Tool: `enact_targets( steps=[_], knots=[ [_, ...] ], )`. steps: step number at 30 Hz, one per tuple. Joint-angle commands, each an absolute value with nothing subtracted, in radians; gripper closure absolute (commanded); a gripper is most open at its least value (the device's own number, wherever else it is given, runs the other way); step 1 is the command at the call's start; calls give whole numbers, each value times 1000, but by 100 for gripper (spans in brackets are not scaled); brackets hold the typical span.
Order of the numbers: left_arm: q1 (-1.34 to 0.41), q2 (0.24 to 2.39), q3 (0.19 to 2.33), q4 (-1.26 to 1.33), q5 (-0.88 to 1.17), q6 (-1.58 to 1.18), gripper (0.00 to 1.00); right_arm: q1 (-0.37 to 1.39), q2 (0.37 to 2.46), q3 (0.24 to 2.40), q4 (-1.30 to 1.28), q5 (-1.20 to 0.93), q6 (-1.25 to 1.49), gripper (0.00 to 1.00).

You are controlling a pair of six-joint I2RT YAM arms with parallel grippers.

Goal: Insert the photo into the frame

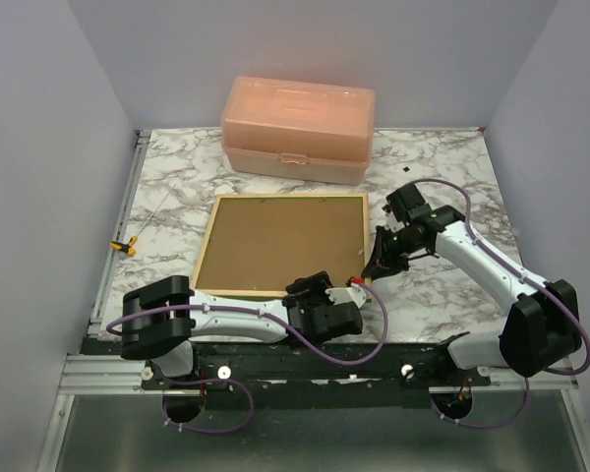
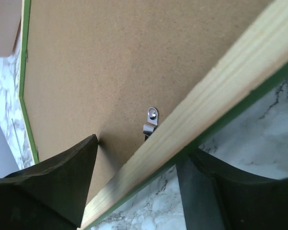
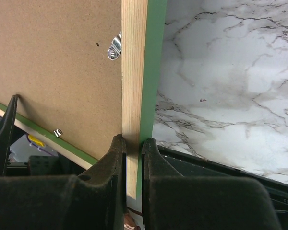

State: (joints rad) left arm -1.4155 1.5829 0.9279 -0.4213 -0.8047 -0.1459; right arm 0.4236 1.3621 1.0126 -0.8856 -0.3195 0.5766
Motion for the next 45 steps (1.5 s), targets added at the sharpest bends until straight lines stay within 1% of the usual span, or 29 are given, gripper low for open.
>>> enact_targets(
  steps=[1,4,5,6,9,11,12,14,15,17,19,23,27,29,31,35,38,40,42,45],
  knots=[
    [-1419,1604,967,-439,-957,-147,43,422,1313,1053,-838,-471,597,100],
    [-1420,1584,963,-443,-1010,-147,55,422,1310,1049,-840,-466,592,99],
    [-1419,1574,962,-445,-1027,-144,57,420,1307,1048,-837,-465,593,97],
    [-1419,1565,960,-447,-1043,-143,60,421,1302,1048,-835,-466,591,93],
    [-1419,1533,957,-461,-1080,-143,68,420,1276,1054,-817,-457,596,73],
    [-1420,1509,959,-476,-1093,-143,72,420,1254,1068,-809,-438,602,56],
    [-1419,1495,961,-486,-1097,-140,75,421,1239,1077,-807,-426,601,51],
    [-1422,1468,967,-503,-1109,-132,77,420,1210,1099,-793,-398,597,39],
    [-1422,1456,973,-517,-1116,-129,78,420,1197,1108,-785,-390,583,29],
    [-1424,1427,991,-542,-1117,-120,78,420,1159,1126,-755,-391,550,12],
    [-1427,1391,1006,-556,-1111,-100,82,420,1115,1137,-713,-379,525,0],
    [-1436,1296,1029,-577,-1082,-58,88,419,1042,1165,-638,-341,444,0],
    [-1445,1186,1040,-587,-1021,-28,91,420,973,1165,-541,-293,346,0],
    [-1446,1126,1047,-596,-977,-23,93,420,920,1133,-448,-332,250,0],
    [-1446,1061,1050,-606,-922,-23,94,419,861,1096,-353,-366,179,0],
    [-1447,942,1057,-621,-798,-31,95,420,786,1024,-171,-551,32,4],
    [-1447,865,1062,-627,-688,-36,95,420,795,1010,-84,-696,-49,5],
    [-1446,834,1070,-638,-634,-43,96,420,834,1039,-89,-806,-123,4],
    [-1447,813,1073,-647,-590,-53,96,421,878,1077,-110,-879,-203,0],
    [-1446,802,1074,-659,-554,-65,98,420,928,1120,-118,-998,-341,0]
  ],
)
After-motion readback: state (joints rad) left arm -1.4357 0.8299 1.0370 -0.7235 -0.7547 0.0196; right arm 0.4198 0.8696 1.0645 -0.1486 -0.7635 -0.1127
